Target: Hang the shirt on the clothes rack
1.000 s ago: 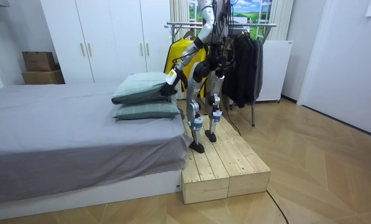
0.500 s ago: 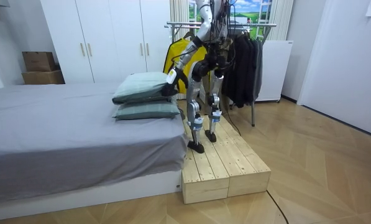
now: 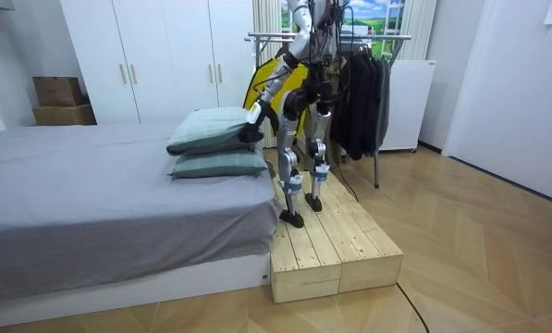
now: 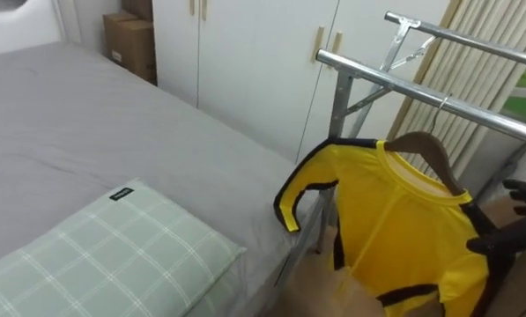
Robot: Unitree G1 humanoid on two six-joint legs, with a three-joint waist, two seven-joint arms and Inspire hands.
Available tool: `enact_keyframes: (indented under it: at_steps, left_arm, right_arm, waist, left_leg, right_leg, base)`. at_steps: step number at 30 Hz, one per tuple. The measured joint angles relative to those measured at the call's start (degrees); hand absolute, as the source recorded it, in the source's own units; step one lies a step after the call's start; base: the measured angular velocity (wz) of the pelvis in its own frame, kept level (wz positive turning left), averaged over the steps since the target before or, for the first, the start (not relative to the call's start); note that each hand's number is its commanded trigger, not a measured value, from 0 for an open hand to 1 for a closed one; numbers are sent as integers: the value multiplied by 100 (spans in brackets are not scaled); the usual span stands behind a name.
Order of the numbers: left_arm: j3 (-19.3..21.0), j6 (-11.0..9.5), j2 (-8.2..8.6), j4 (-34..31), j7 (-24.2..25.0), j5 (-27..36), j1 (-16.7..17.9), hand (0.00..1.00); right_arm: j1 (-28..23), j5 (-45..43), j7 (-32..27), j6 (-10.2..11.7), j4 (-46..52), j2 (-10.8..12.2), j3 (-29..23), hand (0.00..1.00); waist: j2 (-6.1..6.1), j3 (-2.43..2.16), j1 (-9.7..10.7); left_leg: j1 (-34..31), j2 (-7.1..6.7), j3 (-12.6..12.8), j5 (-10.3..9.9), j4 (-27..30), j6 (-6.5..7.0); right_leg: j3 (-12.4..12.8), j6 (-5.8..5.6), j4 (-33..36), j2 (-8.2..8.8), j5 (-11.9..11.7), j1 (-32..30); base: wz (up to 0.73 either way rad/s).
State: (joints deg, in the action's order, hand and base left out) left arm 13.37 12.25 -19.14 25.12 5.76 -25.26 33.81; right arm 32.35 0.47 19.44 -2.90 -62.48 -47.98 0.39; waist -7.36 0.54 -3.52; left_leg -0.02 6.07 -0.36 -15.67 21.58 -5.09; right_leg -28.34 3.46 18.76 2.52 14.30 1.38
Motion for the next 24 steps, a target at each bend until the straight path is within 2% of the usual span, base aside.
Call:
enact_keyframes:
  at_steps: [4,9,12,16,19,24]
  left_arm:
    - [25,-55,20,182,-23,-15,2,0]
    - [114,-58,54,198,-113,16,3,0]
    - [117,-58,73,243,-195,91,4,0]
    - [114,-114,102,434,-297,103,-1,0]
    - [116,-153,101,610,-309,106,-50,0]
    - [242,-153,131,641,-385,264,-156,0]
  right_arm:
    - [0,-268,-257,64,0,-119,-15,0]
    - [0,-302,-633,111,62,-151,-194,0]
    - [0,-277,-848,159,72,-237,-237,0]
    - [0,-252,-871,182,243,-238,-232,0]
    - [-2,-252,-888,279,299,-237,-223,0]
    - [-142,-155,-907,289,562,-236,-307,0]
  waist:
    - [1,-3,140]
    - [6,-6,321]
    - [6,-6,351]
    - [15,-11,476]
    - [35,-23,528]
    - [43,-33,623]
  left_leg:
    - [158,-18,107,121,-248,25]
    - [170,-41,150,140,-356,52]
    - [207,-63,208,182,-424,58]
    - [207,-92,287,222,-544,109]
    - [216,-104,353,252,-624,122]
    - [98,-108,372,271,-630,144]
  right_leg:
    - [4,-25,-199,-12,-102,79]
    - [36,-32,-219,2,-129,50]
    - [82,-70,-272,13,-155,46]
    - [115,-104,-313,30,-203,-23]
    - [150,-115,-351,37,-244,-52]
    - [141,-131,-430,32,-318,-140]
  base:
    - [0]
    - [-3]
    - [-5]
    - [-4]
    - [-9]
    - [0]
